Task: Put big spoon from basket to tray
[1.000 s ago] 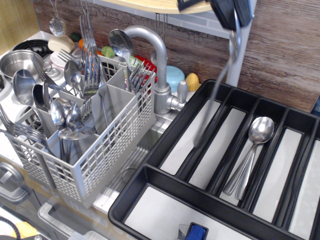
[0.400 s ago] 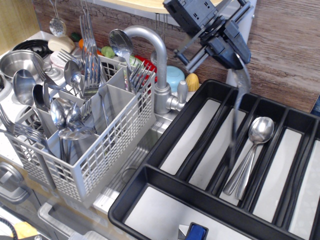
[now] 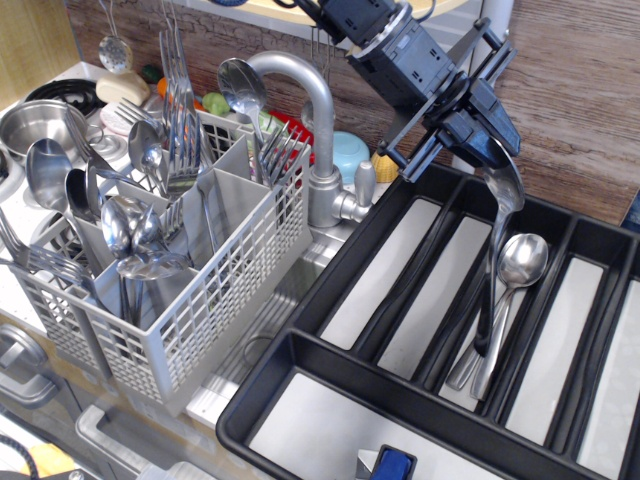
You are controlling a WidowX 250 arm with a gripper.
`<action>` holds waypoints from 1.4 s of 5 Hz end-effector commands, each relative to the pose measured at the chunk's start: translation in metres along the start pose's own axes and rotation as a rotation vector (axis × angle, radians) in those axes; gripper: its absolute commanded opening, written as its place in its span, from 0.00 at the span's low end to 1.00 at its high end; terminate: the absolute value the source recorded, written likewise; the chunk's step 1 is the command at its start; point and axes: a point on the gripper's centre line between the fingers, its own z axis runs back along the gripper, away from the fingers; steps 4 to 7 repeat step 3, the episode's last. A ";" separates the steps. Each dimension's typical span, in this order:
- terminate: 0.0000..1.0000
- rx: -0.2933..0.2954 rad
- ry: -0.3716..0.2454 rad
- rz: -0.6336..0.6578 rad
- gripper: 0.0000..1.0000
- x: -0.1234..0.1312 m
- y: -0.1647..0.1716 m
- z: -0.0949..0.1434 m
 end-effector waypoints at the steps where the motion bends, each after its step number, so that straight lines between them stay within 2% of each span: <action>1: 0.00 0.114 -0.123 0.060 0.00 -0.001 -0.001 -0.011; 2: 0.00 0.206 -0.183 0.080 0.00 0.011 0.014 -0.021; 3: 1.00 0.198 -0.269 0.068 0.00 0.011 0.017 -0.025; 7: 1.00 0.198 -0.269 0.068 0.00 0.011 0.017 -0.025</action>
